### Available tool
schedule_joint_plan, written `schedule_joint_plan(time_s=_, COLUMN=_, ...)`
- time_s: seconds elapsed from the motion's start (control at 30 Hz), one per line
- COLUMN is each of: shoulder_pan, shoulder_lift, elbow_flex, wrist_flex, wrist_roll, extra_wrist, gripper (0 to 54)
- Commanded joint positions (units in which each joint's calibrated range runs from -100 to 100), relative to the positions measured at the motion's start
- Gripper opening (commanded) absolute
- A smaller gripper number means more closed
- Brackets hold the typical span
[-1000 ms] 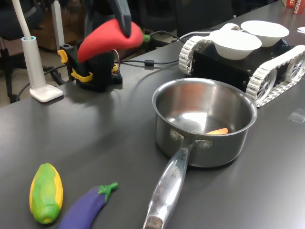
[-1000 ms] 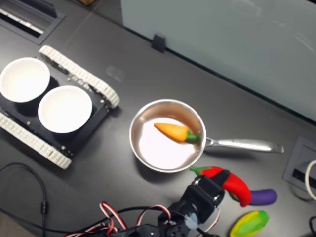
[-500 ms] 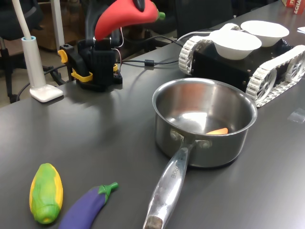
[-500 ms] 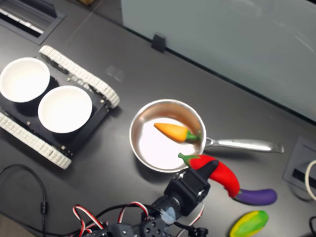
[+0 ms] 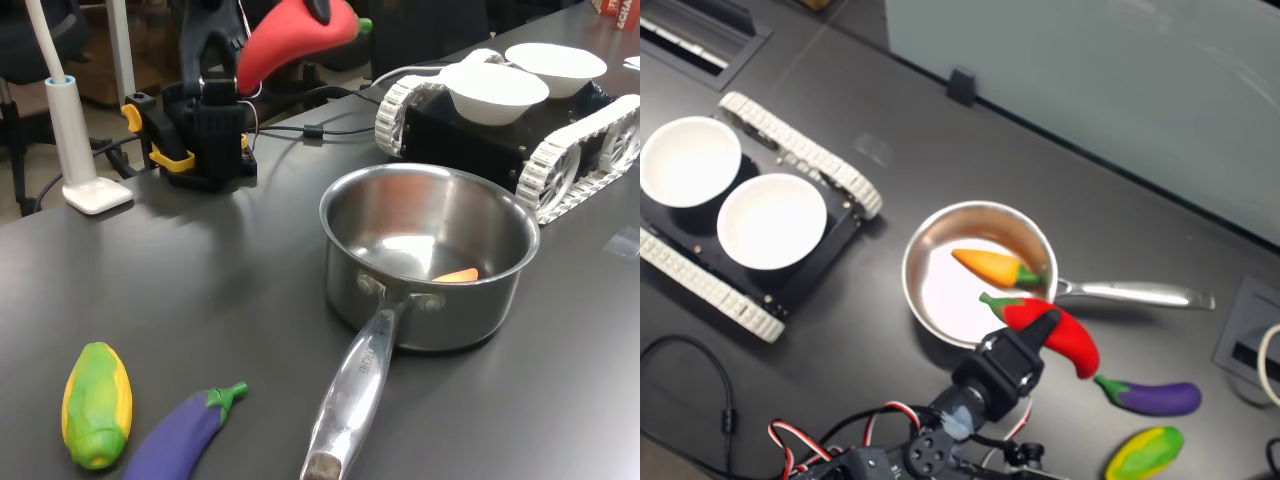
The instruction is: Pick up the chilli and place them in the pan
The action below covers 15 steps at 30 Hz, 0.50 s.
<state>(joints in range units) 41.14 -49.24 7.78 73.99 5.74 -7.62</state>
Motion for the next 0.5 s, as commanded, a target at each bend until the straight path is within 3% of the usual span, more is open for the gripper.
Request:
schedule_joint_plan(time_s=0.0, shoulder_pan=-2.2, shoulder_lift=-3.7, elbow_flex=0.4, wrist_flex=-5.4, wrist_roll=-1.0, extra_wrist=0.9, gripper=0.0)
schedule_joint_plan(time_s=0.13, shoulder_pan=-3.5, shoulder_lift=-5.2, elbow_flex=4.0, wrist_flex=-8.2, wrist_roll=-1.8, extra_wrist=1.6, gripper=0.0)
schedule_joint_plan(time_s=0.27, shoulder_pan=-9.3, shoulder_lift=-7.1, elbow_flex=7.6, wrist_flex=-10.2, wrist_roll=-2.1, extra_wrist=6.1, gripper=0.0)
schedule_joint_plan(time_s=0.47, shoulder_pan=-13.0, shoulder_lift=-9.5, elbow_flex=12.1, wrist_flex=-11.5, wrist_roll=-3.1, extra_wrist=7.5, gripper=0.0)
